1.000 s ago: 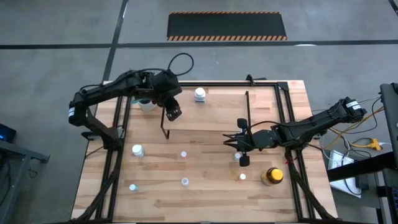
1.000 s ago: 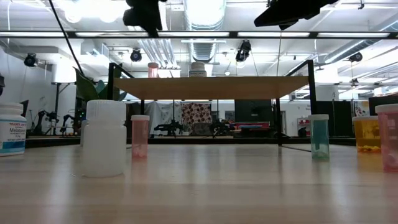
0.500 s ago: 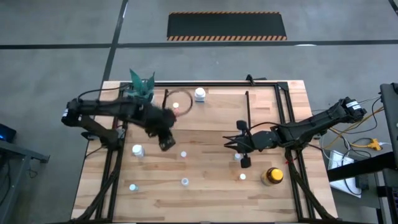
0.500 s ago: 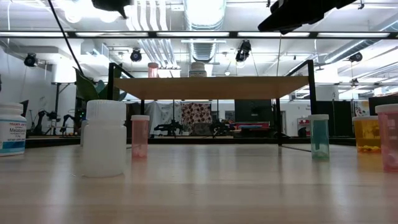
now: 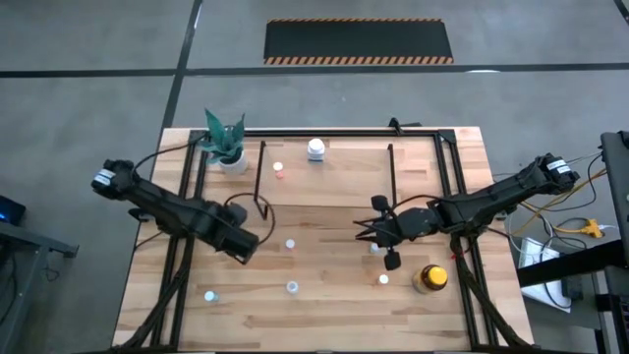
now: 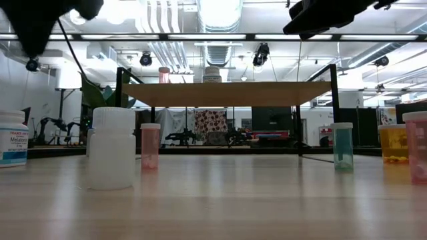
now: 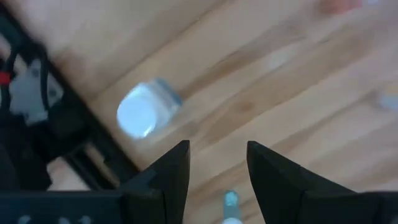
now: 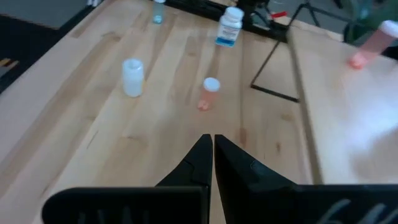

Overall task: Pick and place medicine bottles onto shelf by color
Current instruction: Put the white medicine bottle on the shelf

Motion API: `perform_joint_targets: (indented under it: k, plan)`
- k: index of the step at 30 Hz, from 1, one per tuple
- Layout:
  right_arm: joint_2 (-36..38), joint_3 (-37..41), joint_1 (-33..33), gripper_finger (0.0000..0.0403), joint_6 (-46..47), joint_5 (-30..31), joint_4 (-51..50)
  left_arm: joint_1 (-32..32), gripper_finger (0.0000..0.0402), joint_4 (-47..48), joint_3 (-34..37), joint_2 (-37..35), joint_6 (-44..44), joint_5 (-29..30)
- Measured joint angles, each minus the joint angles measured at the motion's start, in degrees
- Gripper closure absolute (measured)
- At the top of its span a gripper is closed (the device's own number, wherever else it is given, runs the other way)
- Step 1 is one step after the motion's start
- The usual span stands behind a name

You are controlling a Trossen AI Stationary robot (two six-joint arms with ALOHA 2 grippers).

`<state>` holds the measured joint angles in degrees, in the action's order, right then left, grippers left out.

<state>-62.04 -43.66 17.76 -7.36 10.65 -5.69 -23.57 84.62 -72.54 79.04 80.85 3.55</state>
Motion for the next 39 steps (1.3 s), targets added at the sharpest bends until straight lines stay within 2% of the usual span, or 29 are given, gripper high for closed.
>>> perform_joint_targets:
  k: [6, 11, 20, 31, 39]
  plan:
    - [0.00, 1.04, 0.00, 0.0394, -0.27, -0.17, 0.02, -0.63, 0.0259, -0.17, 6.19, -2.46, 5.36, -0.04]
    - [0.00, 1.61, 0.00, 0.0394, -0.96, -0.17, 0.00, -0.60, 0.0259, -0.20, 8.48, -3.52, 8.78, 4.66]
    - [0.00, 2.08, 0.00, 0.0394, -1.22, -0.19, 0.02, -0.60, 0.0258, -1.84, 11.41, -3.84, 11.01, 4.25]
    - [0.00, 2.31, 0.00, 0.0394, -1.70, -0.21, 0.00, -0.55, 0.0182, -1.46, 16.20, -3.06, 16.14, 2.58]
    - [0.00, 2.34, 0.00, 0.0394, -2.70, -0.21, 0.00, -0.55, 0.0175, -2.31, 18.10, -3.06, 16.35, 2.58]
